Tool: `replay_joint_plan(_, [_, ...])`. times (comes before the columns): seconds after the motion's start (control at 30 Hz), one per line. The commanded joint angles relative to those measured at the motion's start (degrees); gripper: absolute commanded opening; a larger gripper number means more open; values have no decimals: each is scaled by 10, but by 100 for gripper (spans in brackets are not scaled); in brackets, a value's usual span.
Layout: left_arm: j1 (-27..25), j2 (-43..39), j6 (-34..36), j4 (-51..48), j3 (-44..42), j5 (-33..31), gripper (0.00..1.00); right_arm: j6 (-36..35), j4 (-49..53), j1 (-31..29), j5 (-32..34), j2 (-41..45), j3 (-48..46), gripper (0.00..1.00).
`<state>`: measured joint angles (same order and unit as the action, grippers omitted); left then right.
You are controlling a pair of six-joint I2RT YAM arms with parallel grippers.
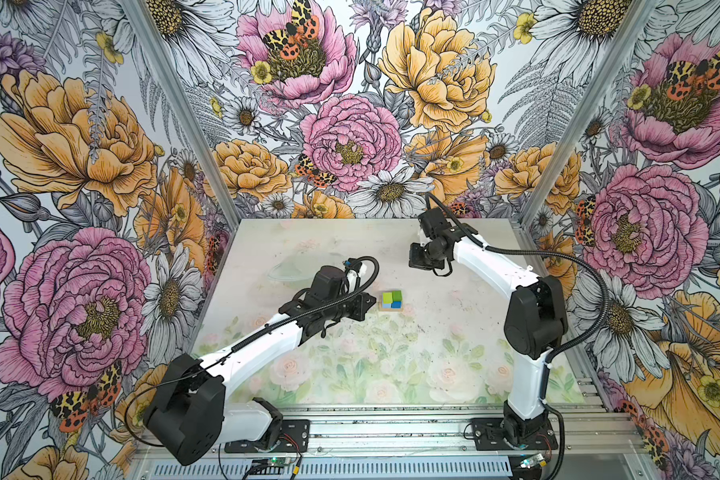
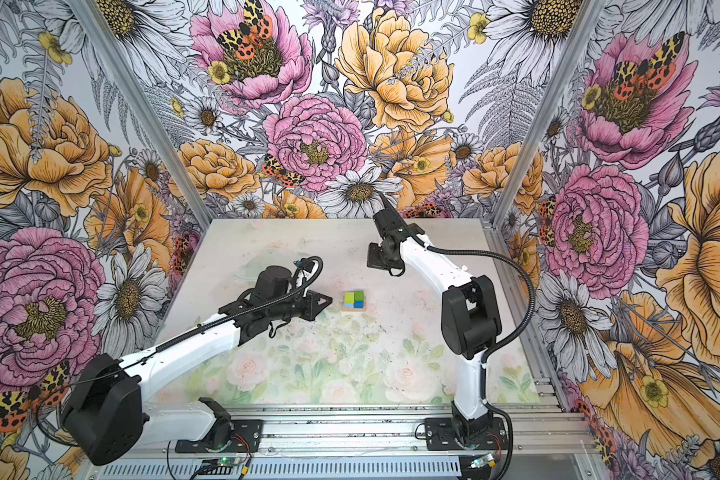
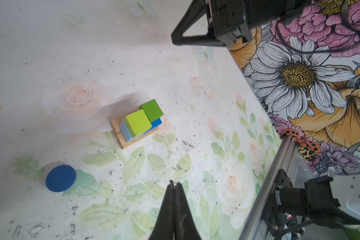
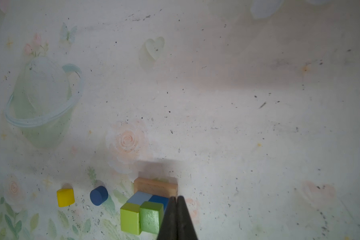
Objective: Build the wood block tower
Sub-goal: 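Swing the left gripper over the block stack while the right gripper lifts slightly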
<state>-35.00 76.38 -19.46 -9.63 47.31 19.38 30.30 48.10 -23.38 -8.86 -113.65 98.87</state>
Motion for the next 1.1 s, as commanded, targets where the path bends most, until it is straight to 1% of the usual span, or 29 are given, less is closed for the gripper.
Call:
replay_joint_plan(0.0, [-13, 29, 10, -27, 25, 23, 0, -13, -52, -7, -61, -22, -16, 0])
replay_joint_plan(0.27, [-36, 89, 2, -27, 36, 26, 0, -3, -104, -8, -102, -27, -61, 0])
replay_joint_plan(0.4, [-41, 113, 1, -22, 49, 26, 0, -1, -120, -12, -112, -24, -81, 0])
replay_joint_plan(0.7, [-40, 156, -12, -1, 69, 35, 0, 8, -143, -19, -122, -24, -108, 0])
replay_joint_plan(1.07, [-35, 199, -22, 4, 95, 44, 0, 14, -148, -26, -125, -27, -112, 0])
